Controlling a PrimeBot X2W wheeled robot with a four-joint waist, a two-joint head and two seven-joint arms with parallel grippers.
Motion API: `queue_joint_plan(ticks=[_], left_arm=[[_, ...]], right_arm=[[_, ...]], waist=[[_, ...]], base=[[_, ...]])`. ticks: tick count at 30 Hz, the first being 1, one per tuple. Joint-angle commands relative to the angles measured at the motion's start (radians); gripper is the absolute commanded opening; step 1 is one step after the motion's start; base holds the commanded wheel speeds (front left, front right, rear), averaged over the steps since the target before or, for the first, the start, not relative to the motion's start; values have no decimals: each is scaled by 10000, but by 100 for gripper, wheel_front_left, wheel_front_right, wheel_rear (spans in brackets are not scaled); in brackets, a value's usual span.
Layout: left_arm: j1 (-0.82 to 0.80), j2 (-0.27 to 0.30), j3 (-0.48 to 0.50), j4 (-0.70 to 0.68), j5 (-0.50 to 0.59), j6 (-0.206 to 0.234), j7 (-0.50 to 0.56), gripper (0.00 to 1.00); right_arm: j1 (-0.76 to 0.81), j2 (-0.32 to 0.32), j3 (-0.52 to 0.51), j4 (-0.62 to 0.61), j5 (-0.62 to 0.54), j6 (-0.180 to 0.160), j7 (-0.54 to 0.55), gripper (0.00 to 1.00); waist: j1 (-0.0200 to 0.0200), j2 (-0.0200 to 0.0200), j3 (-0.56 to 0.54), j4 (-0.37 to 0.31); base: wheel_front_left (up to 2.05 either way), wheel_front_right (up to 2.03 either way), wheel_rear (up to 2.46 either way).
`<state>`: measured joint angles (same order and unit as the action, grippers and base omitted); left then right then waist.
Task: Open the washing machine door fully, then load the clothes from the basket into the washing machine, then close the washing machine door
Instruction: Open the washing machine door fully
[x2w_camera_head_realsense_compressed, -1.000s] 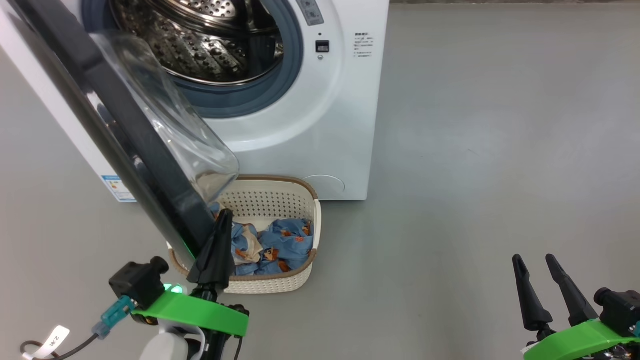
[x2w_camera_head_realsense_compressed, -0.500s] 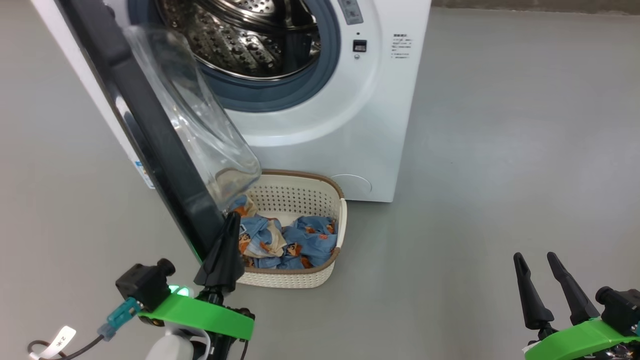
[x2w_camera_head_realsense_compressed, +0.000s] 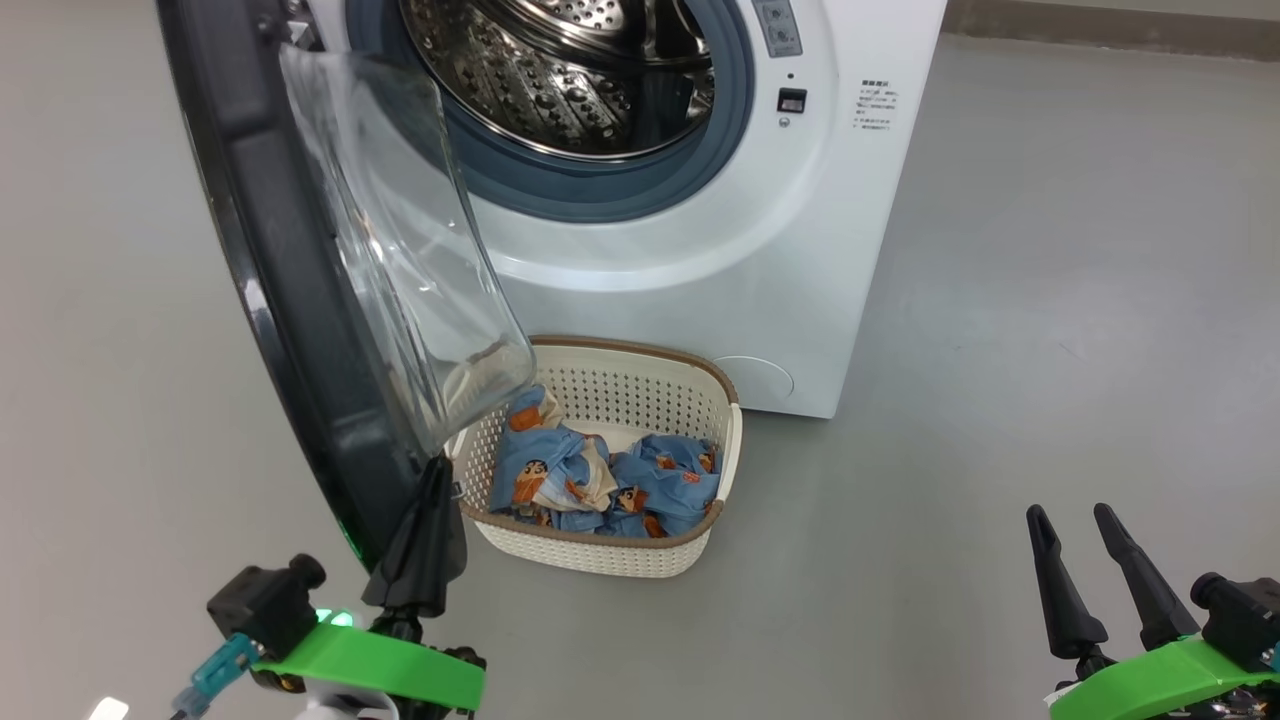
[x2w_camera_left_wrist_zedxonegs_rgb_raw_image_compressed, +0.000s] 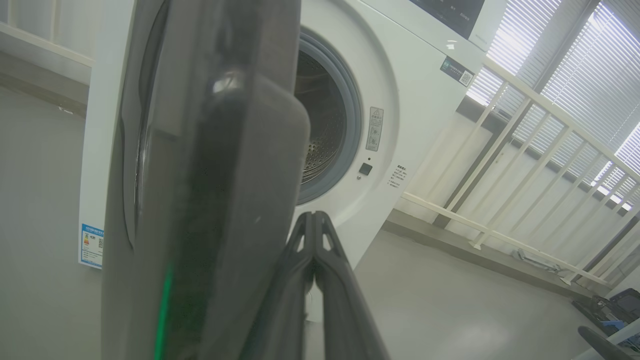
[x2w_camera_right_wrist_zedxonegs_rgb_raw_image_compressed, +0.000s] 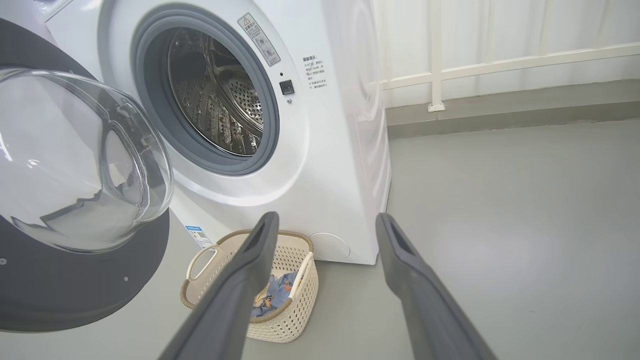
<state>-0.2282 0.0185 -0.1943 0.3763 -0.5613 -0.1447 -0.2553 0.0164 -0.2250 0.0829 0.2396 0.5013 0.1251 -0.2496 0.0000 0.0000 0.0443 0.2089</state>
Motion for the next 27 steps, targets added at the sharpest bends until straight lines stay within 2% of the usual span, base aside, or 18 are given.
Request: queue_joint_plan(ticks=[1, 17, 27], left_arm=[[15, 317, 565, -179, 92, 140, -65, 0], [413, 320, 1847, -268, 696, 140, -65, 0], [122, 561, 2697, -116, 761, 140, -65, 0]], right_arm=[[-138, -217, 125, -235, -35, 56, -122, 100], [81, -156, 118, -244, -153, 56, -122, 100], [-53, -212, 125, -294, -272, 56, -122, 100]], waist=[[0, 0, -74, 87], [0, 0, -197, 484], [0, 0, 109, 741]], base=[[0, 0, 0], [0, 0, 0], [0, 0, 0]])
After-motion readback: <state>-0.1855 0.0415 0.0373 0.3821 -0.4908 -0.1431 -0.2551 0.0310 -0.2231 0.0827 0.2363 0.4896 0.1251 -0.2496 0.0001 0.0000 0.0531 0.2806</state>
